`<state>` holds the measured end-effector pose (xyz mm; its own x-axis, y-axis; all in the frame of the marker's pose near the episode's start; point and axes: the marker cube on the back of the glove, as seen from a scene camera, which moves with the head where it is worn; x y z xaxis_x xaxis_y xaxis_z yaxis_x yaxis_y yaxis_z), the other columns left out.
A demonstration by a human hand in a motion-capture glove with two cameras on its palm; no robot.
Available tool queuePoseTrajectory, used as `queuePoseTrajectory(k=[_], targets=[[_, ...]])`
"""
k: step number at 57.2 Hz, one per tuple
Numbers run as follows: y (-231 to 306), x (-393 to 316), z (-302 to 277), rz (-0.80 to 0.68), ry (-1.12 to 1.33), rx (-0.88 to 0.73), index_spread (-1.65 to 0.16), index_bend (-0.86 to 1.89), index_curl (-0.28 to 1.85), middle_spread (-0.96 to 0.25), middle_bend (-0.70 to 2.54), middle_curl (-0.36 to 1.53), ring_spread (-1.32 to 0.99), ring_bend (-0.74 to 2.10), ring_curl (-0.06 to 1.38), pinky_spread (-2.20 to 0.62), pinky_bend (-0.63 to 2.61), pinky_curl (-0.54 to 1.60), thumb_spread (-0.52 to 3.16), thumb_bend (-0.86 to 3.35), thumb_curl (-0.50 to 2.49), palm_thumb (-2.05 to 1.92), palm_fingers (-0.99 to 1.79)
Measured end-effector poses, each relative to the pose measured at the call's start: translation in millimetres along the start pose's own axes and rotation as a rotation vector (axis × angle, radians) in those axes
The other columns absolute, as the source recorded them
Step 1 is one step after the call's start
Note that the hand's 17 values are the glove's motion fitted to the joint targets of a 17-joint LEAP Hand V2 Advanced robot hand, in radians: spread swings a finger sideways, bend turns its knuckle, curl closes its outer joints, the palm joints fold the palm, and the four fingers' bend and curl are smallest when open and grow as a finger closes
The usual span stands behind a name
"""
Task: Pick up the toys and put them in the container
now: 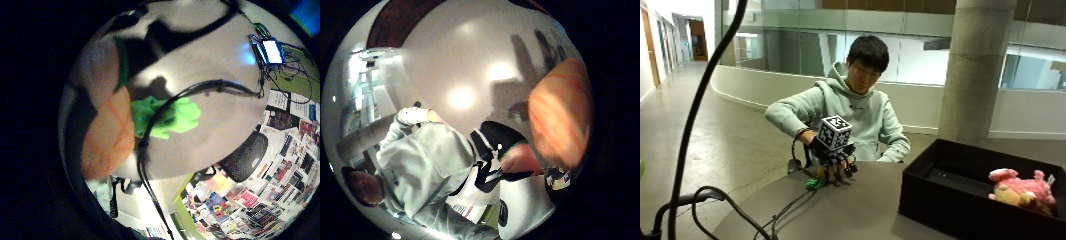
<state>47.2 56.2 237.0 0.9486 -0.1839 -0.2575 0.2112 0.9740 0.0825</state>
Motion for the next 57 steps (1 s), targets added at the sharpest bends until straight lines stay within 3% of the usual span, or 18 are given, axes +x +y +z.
queuePoseTrajectory(k=[9,12,18,19,21,31,39,47,57], targets=[[-9.7,5.8,-5.0,-0.013,0.083,0.152,-0.29,0.16,0.23,-0.06,0.26,0.21,-0.12,0.69,0.32,-0.02,0.92,0.32,1.33,0.15,0.39,0.36,0.45],[-13.3,7.5,-5.5,-0.035,0.096,0.169,-0.27,0.20,0.25,-0.11,0.44,0.27,-0.18,0.81,0.36,-0.12,0.85,0.30,1.29,0.22,0.46,0.52,0.80],[-20.7,2.0,-6.1,-0.054,0.060,0.145,-0.29,0.31,0.32,-0.18,0.61,0.35,-0.27,0.90,0.42,-0.25,0.85,0.31,1.10,0.21,0.54,0.61,1.11],[-22.4,0.5,-6.8,-0.057,0.045,0.126,-0.28,0.27,0.31,-0.19,0.59,0.35,-0.28,0.88,0.41,-0.26,0.85,0.31,1.09,0.21,0.55,0.62,1.00],[-24.9,-5.7,-8.2,-0.061,0.004,0.075,-0.30,0.41,0.37,-0.21,0.69,0.39,-0.30,0.93,0.44,-0.29,0.82,0.33,1.01,0.19,0.57,0.61,1.20],[-35.3,-36.2,-35.4,-0.070,-0.153,-0.154,-0.31,0.75,0.55,-0.25,0.98,0.54,-0.35,1.08,0.52,-0.35,0.87,0.38,0.75,0.14,0.68,0.60,1.27],[-47.8,-55.5,-79.5,-0.078,-0.227,-0.193,-0.30,0.89,0.66,-0.26,1.11,0.62,-0.36,1.18,0.57,-0.36,0.95,0.43,0.59,0.12,0.75,0.60,1.19],[-61.0,-72.5,-138.3,-0.074,-0.181,-0.106,-0.28,0.96,0.74,-0.25,1.18,0.68,-0.36,1.23,0.60,-0.36,1.00,0.47,0.47,0.11,0.81,0.60,1.13],[-104.4,-73.9,-235.1,-0.021,-0.134,0.206,-0.27,0.98,0.81,-0.25,1.21,0.73,-0.36,1.27,0.62,-0.36,1.04,0.49,0.37,0.10,0.88,0.60,1.09]])
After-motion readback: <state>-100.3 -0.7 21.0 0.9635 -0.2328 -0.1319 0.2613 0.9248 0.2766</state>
